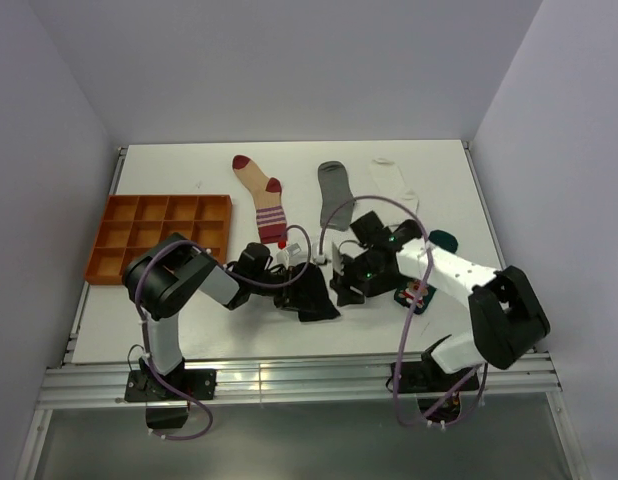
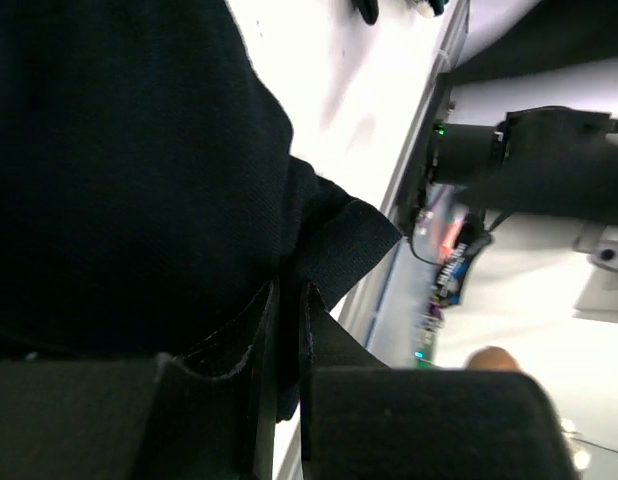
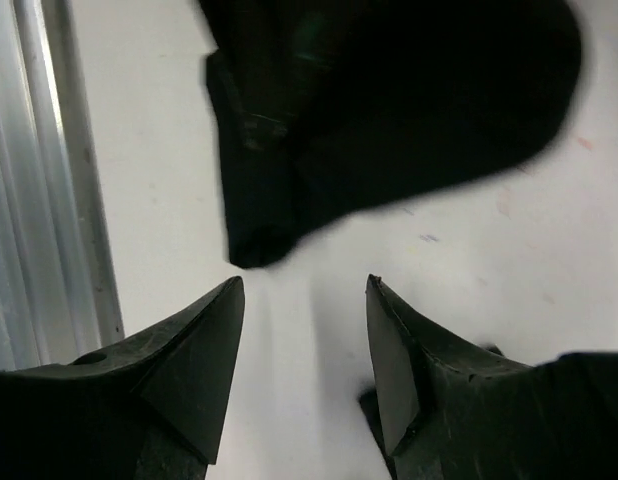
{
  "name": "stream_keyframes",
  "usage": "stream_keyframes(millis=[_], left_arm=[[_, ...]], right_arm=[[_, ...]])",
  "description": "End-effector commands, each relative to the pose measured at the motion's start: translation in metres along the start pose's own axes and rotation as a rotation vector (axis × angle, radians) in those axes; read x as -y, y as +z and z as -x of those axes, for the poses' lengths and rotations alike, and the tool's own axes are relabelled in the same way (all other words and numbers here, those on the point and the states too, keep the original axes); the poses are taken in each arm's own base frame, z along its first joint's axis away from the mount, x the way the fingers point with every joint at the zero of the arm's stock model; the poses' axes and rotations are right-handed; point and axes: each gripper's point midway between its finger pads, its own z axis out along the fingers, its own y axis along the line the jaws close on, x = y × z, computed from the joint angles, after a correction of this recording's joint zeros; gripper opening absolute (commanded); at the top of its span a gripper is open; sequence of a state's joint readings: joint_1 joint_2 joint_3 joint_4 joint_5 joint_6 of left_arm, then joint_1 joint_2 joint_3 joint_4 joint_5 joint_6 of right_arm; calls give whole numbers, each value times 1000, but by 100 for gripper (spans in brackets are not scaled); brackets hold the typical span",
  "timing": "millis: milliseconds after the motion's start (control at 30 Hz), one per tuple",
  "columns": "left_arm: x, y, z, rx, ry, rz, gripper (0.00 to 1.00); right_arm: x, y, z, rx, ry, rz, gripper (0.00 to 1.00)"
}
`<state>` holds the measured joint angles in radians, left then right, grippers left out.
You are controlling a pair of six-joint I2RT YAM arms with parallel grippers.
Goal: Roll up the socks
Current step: Roll the sock at the center of the board.
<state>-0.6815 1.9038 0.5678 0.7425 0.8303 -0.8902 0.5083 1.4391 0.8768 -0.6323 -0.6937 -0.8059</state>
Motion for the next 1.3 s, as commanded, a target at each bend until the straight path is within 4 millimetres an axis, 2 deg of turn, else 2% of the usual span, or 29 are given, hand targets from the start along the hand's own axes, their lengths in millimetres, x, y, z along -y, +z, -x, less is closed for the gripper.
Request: stream_keyframes(millis=[0,67,100,133,300,433,800,900,1033,1200,1267], left_arm=[[-35,-5,-33,-93,-176,103,0],[-38,-5,-33,-100,-196,114,0],[-39,-6,-33,-96,-201,117,0],[-40,-6,-34,-100,-210,123,0],[-44,-6,-36,-109,-224,135,0],[-47,-6,-39,-117,-240,138,0],[-48,-4,-39,-129,-254,127,0],[-47,-5,-39,-128,-251,127,0],[-47,-5,-41,-134,-254,127,0],[-45,-5,-39,-130,-246,122,0],[-43,-6,-40,-134,-243,117,0]], right_arm=[[-5,11,11,3,-183,-86,60],[-11,19,7,-10,-230,-112,62],[-20,24,6,-14,-268,-107,62],[-16,24,10,-6,-297,-141,63],[-27,33,14,-3,-368,-143,64],[-28,36,20,5,-421,-199,64],[-44,51,18,-54,-527,-200,64],[-48,58,12,-84,-543,-179,61],[-52,66,4,-149,-570,-154,52],[-47,75,-7,-218,-568,-139,48],[-44,78,-8,-226,-563,-151,42]])
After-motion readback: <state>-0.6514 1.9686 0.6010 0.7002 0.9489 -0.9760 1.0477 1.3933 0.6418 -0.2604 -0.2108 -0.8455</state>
